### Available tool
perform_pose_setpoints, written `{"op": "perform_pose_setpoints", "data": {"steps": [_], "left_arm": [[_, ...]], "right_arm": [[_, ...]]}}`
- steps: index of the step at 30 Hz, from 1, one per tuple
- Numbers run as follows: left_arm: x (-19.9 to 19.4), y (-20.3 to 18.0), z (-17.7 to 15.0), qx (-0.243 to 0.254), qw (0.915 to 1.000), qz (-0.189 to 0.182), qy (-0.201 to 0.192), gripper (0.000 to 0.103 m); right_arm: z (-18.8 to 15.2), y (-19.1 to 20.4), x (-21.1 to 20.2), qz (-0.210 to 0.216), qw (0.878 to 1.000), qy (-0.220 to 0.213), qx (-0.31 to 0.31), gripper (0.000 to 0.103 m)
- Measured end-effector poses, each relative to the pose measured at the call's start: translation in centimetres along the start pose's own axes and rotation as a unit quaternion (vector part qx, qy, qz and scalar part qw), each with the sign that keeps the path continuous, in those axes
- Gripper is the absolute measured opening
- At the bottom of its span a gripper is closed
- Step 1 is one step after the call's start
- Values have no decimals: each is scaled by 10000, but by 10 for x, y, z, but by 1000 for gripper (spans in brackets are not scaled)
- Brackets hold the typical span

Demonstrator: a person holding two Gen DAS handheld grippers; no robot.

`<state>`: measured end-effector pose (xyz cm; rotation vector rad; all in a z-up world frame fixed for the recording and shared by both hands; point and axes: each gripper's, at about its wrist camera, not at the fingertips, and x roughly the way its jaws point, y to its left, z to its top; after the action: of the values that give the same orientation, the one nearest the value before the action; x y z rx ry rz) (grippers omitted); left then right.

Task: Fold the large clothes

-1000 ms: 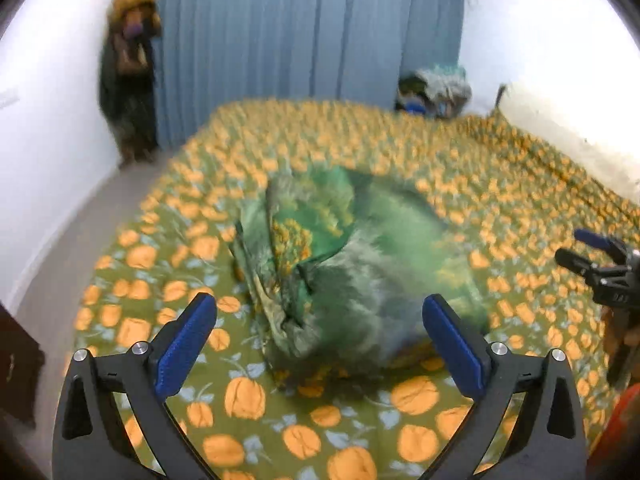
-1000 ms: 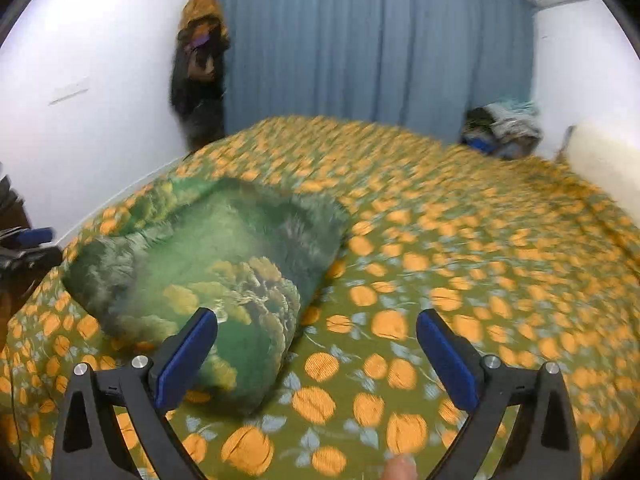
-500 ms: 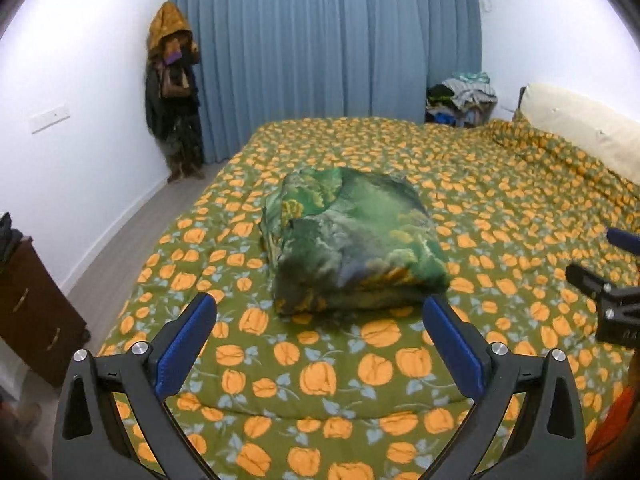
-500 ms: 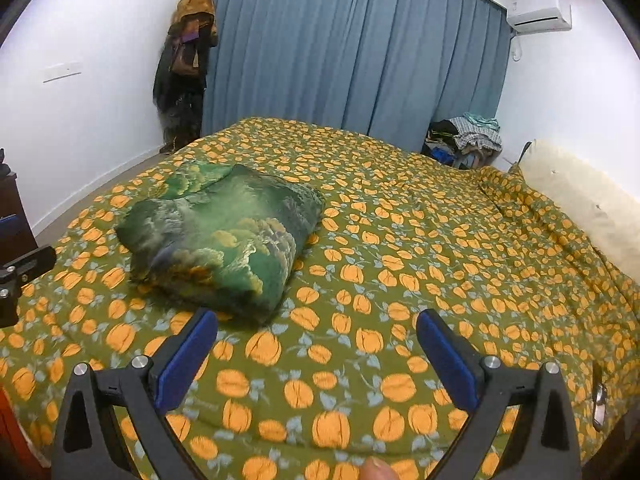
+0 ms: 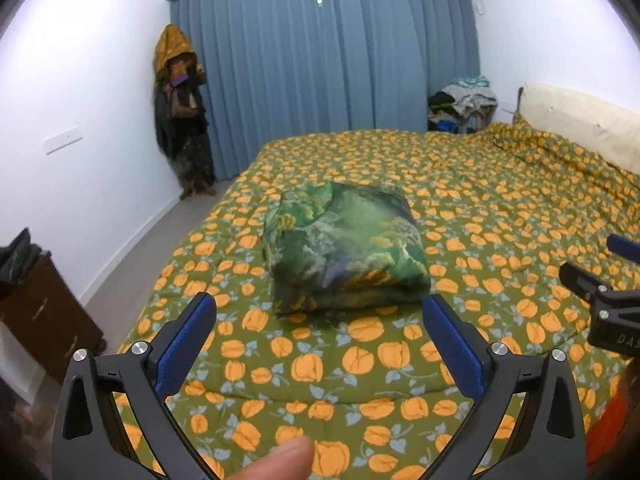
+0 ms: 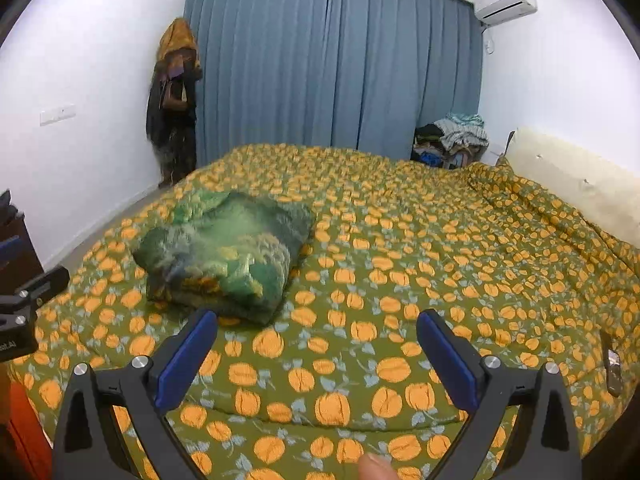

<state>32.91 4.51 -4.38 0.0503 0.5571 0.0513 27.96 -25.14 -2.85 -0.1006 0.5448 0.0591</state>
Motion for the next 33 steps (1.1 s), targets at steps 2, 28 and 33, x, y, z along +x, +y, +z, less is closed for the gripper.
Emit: {"op": "perform_pose_setpoints", "data": {"steps": [2,28,33], "left_arm": [[-5,-1,-2,-49,10000,-8,54,103],[-42,24,-7,-602,9933,-93,981,103],[-44,25,-4,-680,9916,-70,1096,102]], "right_arm": [[-3,-2,0,78,9999,76,104,102],[-3,47,-64,239,9964,764,-285,102],[-1,48,-69,133,9967,771,-232,102]]}}
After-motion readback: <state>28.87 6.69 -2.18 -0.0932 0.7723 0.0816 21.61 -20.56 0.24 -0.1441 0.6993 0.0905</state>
